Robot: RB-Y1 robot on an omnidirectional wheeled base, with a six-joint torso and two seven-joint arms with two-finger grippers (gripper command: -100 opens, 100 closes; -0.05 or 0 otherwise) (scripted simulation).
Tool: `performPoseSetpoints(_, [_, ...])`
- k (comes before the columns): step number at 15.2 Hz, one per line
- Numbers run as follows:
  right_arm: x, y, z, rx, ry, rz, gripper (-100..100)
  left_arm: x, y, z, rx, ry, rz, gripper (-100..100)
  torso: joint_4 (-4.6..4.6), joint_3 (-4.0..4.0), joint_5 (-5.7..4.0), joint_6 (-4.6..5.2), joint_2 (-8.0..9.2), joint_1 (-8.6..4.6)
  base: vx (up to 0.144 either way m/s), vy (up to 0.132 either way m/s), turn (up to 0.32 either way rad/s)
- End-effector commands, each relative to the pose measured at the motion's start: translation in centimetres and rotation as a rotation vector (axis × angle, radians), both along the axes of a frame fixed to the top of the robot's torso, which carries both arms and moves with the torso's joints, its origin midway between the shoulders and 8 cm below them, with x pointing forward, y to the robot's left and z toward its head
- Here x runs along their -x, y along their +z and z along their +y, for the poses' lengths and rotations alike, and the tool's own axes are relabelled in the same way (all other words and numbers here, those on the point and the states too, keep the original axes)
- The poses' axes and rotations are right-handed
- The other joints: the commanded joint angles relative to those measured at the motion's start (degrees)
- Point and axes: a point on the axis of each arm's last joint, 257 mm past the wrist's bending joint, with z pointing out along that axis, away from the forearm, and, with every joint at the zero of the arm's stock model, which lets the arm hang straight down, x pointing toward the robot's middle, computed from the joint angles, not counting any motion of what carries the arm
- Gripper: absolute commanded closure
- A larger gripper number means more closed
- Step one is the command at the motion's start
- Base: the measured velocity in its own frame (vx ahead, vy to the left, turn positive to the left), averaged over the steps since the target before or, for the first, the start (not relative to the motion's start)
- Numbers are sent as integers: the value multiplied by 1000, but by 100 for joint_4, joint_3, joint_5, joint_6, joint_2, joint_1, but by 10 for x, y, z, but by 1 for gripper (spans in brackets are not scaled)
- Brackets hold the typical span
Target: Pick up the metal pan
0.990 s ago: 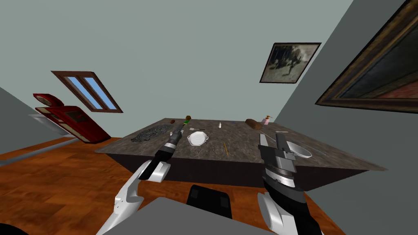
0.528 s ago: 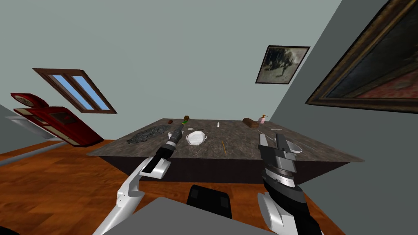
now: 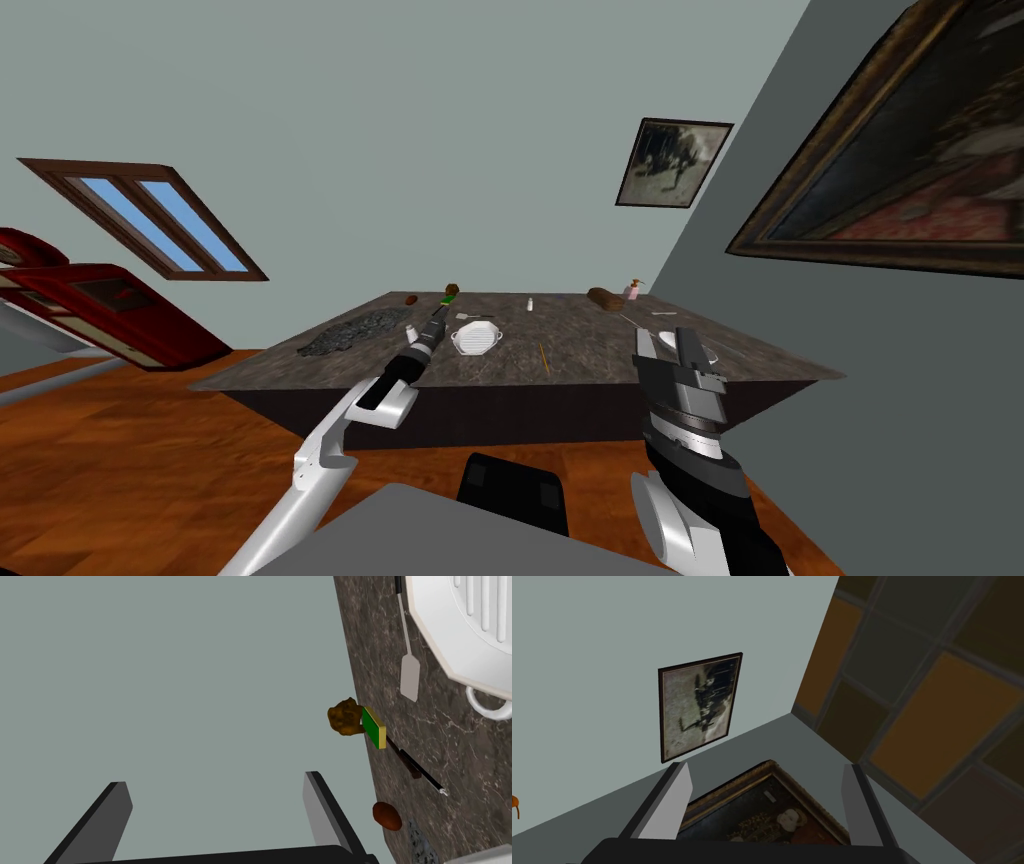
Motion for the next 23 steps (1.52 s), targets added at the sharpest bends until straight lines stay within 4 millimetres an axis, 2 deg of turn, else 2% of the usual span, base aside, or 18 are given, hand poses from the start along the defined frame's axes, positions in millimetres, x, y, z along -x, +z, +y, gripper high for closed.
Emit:
performPoseSetpoints(1, [0, 0, 0, 0, 0, 0, 0, -4, -6, 6, 12, 15, 35, -100, 0, 0, 0, 0, 0, 0, -25, -14, -98])
performPoseSetpoints(14, [0, 0, 0, 0, 0, 0, 0, -17, -46, 39, 88, 113, 222, -100, 0, -1, 0, -2, -2, 1, -16, -9, -67])
performPoseSetpoints(23, [0, 0, 0, 0, 0, 0, 0, -15, -75, 58, 138, 187, 349, -100, 0, -1, 0, -3, -1, 1, -16, -10, -69])
